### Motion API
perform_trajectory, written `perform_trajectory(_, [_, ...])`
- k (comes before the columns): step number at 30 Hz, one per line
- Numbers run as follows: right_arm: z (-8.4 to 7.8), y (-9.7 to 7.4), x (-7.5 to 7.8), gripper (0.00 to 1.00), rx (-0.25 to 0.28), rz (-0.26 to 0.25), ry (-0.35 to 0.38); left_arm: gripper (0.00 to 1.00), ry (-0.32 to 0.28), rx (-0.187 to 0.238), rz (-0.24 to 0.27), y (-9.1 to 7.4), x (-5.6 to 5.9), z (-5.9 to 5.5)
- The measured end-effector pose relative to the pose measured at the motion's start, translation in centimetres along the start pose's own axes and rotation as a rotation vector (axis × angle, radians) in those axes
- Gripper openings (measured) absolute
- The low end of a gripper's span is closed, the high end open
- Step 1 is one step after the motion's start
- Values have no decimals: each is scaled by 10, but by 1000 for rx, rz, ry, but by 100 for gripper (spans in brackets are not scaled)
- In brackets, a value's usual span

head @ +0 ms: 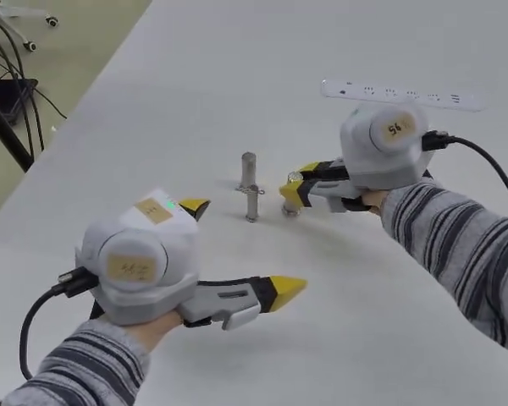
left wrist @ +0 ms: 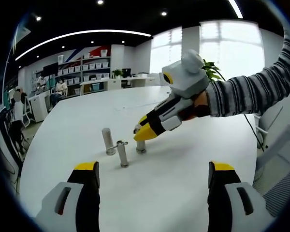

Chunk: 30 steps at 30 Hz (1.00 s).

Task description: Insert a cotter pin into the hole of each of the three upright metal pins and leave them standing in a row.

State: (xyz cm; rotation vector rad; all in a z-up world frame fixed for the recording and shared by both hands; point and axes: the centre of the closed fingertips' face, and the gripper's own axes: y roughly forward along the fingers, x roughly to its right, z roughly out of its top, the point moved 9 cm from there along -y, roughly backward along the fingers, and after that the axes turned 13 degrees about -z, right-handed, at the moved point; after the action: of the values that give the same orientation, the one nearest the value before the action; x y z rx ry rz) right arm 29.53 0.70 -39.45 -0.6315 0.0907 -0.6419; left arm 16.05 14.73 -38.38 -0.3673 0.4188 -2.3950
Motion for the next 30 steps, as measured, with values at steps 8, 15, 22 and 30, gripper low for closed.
perform_trajectory(8, [-12, -26, -16, 8, -7, 43, -67, 93, 4, 3, -7, 2, 1, 0])
perform_trajectory(15, [-24, -45, -26, 8, -25, 65, -109, 93, 10, 5, -13, 3, 2, 1])
perform_trajectory(22, [-33, -56, -38, 8, -24, 106, -101, 93, 14, 2, -18, 3, 3, 1])
perform_trajectory(30, [-37, -57, -48, 9, -23, 119, -117, 93, 13, 1, -16, 3, 3, 1])
